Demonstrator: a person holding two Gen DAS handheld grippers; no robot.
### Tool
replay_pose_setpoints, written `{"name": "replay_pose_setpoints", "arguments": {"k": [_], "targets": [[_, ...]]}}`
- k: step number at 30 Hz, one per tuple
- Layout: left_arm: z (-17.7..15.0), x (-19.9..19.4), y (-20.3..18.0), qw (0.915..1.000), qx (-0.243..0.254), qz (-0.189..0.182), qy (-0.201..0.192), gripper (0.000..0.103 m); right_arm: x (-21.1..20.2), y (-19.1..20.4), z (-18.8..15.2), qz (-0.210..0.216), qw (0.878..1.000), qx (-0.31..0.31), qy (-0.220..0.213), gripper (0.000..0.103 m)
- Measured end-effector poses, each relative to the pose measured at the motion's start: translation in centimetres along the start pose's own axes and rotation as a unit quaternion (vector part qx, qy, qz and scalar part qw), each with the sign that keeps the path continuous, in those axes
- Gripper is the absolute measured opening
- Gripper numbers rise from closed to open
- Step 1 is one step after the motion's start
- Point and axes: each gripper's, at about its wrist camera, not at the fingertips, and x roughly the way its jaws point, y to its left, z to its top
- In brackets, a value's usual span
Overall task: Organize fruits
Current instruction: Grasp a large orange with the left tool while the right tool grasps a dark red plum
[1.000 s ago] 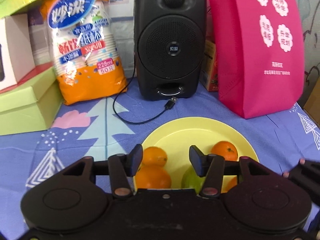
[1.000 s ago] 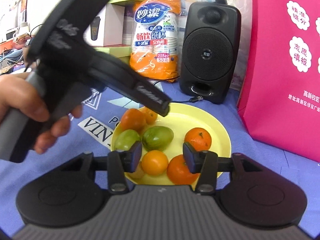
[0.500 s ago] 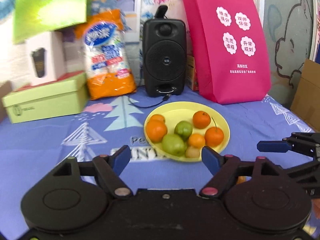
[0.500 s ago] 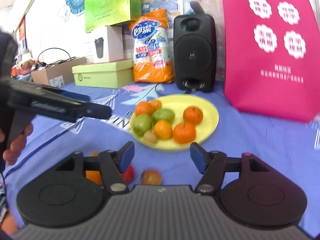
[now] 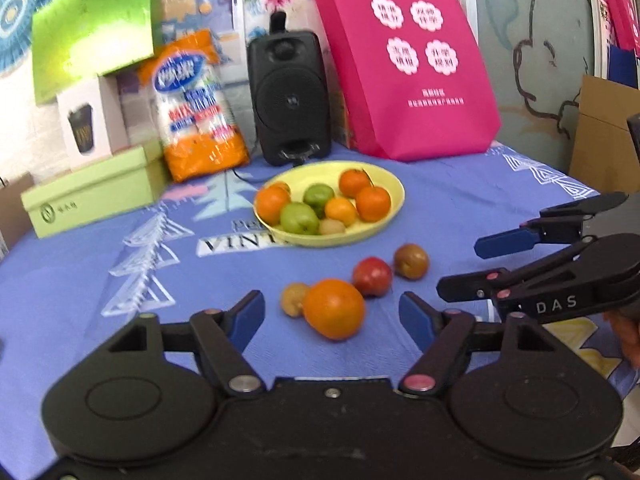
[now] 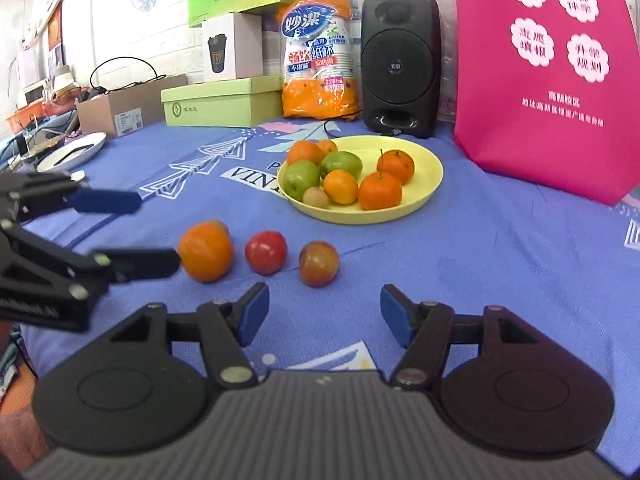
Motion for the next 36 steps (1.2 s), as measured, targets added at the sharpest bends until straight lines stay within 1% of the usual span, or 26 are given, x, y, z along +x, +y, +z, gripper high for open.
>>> {"name": "replay_pose_setpoints", "arguments": {"k": [2, 4, 6, 8, 10, 12, 17, 20, 21, 26, 29, 31, 34, 35, 36], "targets": [[0.0, 1.0, 0.4, 0.9999, -0.013, -0.006, 0.009, 0.068, 0.2, 0.0, 0.0, 0.003, 1.000, 0.001, 0.002, 0.060], [-0.2, 1.8, 0.5, 0.9995, -0.020, -0.010, 0.021, 0.055, 0.4, 0.1, 0.1, 0.006, 1.000, -0.002, 0.001, 0.059], [-0.4, 2.6, 0.7, 0.9989, -0.029, -0.019, 0.031, 0.049, 0.6, 0.2, 0.3, 0.005, 1.000, -0.003, -0.002, 0.058], [-0.6, 3.1, 0.6, 0.9988, -0.030, -0.018, 0.036, 0.049, 1.0, 0.2, 0.5, 0.008, 1.000, -0.004, -0.001, 0.057], [-0.7, 3.6, 0.7, 0.9987, -0.030, -0.016, 0.038, 0.048, 1.3, 0.2, 0.6, 0.001, 1.000, -0.007, 0.001, 0.056], [-0.7, 4.1, 0.7, 0.9986, -0.032, -0.017, 0.040, 0.046, 1.6, 0.2, 0.7, 0.000, 1.000, -0.006, 0.001, 0.052], [-0.1, 5.1, 0.9, 0.9981, -0.043, -0.022, 0.038, 0.046, 2.1, 0.1, 0.8, 0.002, 1.000, -0.007, 0.005, 0.052], [0.0, 5.7, 1.3, 0.9973, -0.054, -0.026, 0.042, 0.043, 2.4, 0.2, 0.9, 0.002, 1.000, -0.007, 0.007, 0.052], [0.1, 5.8, 1.4, 0.9971, -0.057, -0.027, 0.042, 0.038, 2.5, 0.2, 0.9, 0.001, 1.000, -0.007, 0.008, 0.051], [0.2, 5.8, 1.8, 0.9966, -0.064, -0.028, 0.044, 0.037, 3.1, 0.2, 1.3, -0.002, 1.000, -0.008, 0.013, 0.051], [0.1, 5.4, 1.8, 0.9972, -0.055, -0.024, 0.045, 0.037, 3.4, 0.3, 1.5, 0.000, 1.000, -0.011, 0.013, 0.051], [-0.1, 5.0, 1.9, 0.9974, -0.052, -0.018, 0.046, 0.037, 3.6, 0.5, 1.7, 0.002, 1.000, -0.013, 0.014, 0.047], [-0.3, 4.7, 2.1, 0.9973, -0.055, -0.013, 0.047, 0.037, 4.4, 0.7, 2.0, -0.006, 1.000, -0.012, 0.024, 0.036], [-0.3, 4.6, 2.2, 0.9972, -0.057, -0.013, 0.048, 0.037, 4.7, 0.6, 2.1, -0.007, 1.000, -0.010, 0.028, 0.031], [-0.4, 4.6, 2.3, 0.9970, -0.059, -0.013, 0.048, 0.037, 4.9, 0.6, 2.1, -0.006, 1.000, -0.008, 0.030, 0.029]]}}
